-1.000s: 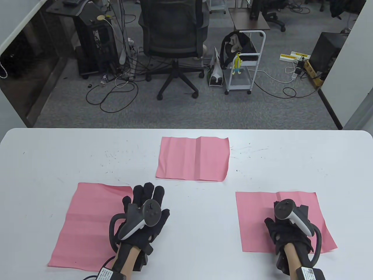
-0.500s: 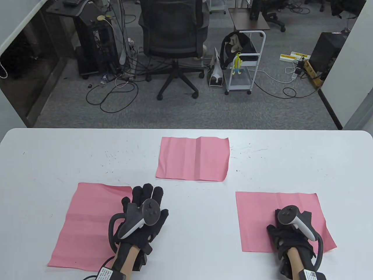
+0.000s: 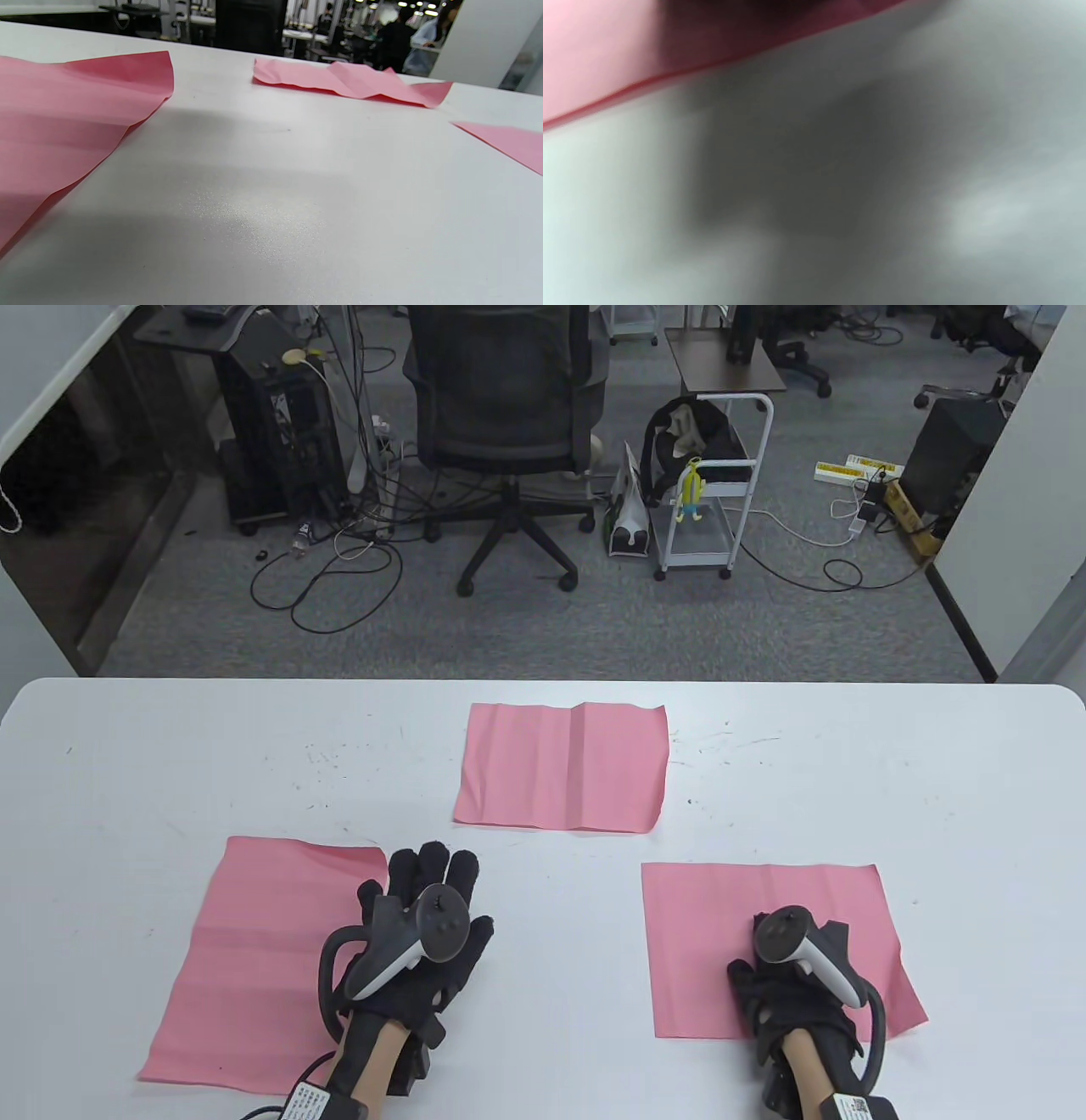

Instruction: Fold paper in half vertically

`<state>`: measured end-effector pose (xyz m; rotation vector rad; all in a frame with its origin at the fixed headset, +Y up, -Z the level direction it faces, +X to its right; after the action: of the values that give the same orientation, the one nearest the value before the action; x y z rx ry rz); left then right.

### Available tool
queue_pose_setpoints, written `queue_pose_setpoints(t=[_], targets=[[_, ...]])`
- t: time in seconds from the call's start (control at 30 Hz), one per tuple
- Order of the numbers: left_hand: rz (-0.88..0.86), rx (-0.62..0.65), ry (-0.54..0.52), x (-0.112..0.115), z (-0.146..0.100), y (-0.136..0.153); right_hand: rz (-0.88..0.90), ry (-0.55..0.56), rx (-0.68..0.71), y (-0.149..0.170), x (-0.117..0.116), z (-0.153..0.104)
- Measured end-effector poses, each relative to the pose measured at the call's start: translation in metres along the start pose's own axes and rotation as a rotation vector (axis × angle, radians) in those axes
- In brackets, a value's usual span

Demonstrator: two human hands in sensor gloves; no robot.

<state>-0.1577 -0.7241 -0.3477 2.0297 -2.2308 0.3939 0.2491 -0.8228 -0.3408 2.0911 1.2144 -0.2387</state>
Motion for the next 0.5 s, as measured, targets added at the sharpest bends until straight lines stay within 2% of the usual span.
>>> queue_pose_setpoints(t=[0.5], targets=[[-0.010,0.021,0.022,0.002,0.001,-0.003,-0.081,-0.029,0.030,-0.099,-0.065,-0.018]])
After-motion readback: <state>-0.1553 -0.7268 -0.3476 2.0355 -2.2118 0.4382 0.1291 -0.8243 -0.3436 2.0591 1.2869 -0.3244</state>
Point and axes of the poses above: the tracker on the back of each hand, its own y axis roughly to the little-finger side, its own z axis roughly from the wrist to the fingertips, x = y × z, the point moved 3 cm from there along z, roughly from the wrist to the fingertips, and after that the axes turned 12 degrees about z, right-handed, at the moved point
